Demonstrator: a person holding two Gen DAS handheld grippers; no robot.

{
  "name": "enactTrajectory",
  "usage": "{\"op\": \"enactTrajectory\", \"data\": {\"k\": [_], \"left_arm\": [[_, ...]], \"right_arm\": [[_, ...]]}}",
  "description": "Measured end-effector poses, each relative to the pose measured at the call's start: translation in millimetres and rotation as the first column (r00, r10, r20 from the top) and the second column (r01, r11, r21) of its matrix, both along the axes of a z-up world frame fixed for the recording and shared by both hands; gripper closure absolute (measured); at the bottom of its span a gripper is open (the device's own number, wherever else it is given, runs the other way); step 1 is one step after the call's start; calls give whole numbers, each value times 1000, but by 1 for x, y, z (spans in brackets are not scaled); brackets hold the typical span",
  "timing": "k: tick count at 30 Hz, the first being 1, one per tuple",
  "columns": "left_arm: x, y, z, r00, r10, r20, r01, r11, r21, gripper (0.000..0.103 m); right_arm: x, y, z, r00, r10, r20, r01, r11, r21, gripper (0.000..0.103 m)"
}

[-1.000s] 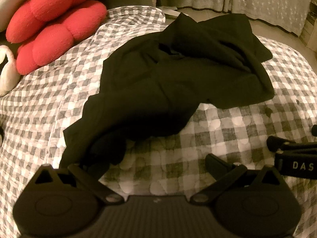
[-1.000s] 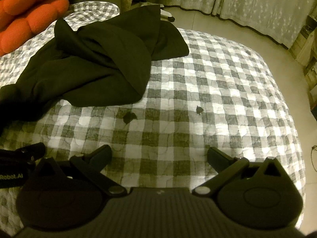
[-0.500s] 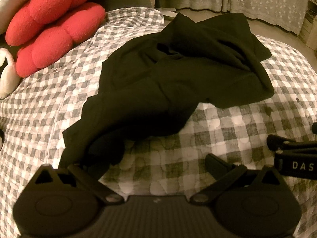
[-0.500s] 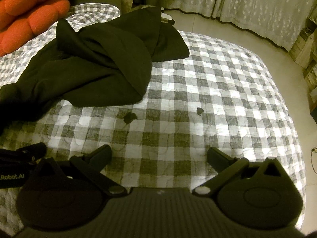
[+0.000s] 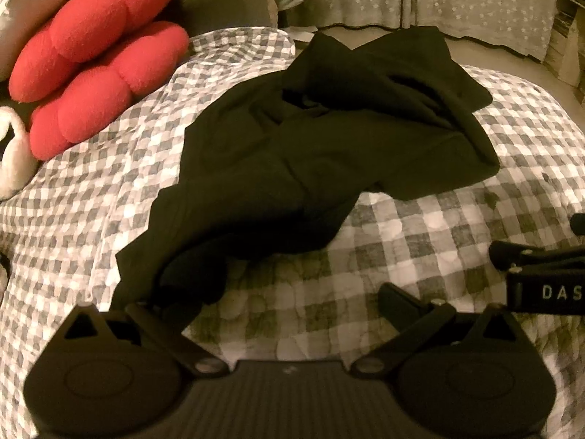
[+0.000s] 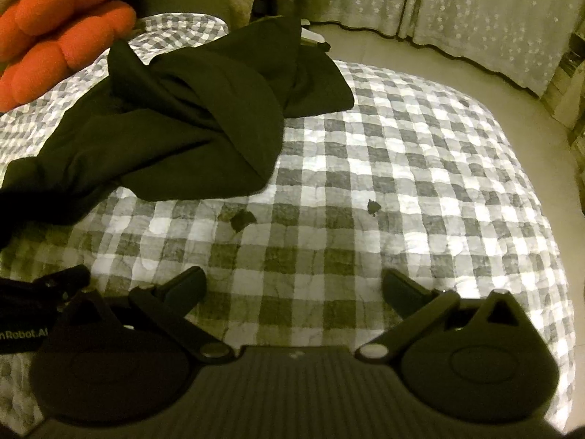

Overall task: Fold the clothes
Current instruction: 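Move both grippers toward the crumpled black garment on the bed, then grasp the black garment's edge with the left gripper while the right gripper grasps another edge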

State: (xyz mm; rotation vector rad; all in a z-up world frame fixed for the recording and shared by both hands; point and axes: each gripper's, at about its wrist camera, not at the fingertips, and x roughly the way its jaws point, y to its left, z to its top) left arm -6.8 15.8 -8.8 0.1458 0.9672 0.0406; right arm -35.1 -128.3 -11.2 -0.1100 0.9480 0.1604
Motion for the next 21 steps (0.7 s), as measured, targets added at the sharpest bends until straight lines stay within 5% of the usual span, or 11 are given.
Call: {"op": "enactTrajectory", "data": {"k": [9, 13, 21], "left_arm": [[3, 17, 0, 999, -29, -22, 27, 994, -108, 0], [1, 39, 14, 1000, -21, 4, 22, 974, -227, 1], [-3, 84, 31, 992, 97, 84, -63, 938, -342, 8]], "right_arm": [[0, 1, -1, 999, 20, 32, -21, 1000, 10, 0], [6, 1, 2, 1000, 8, 21, -8, 1000, 21, 0], [26, 7, 15, 998, 1, 67, -9, 993, 118, 21]]}}
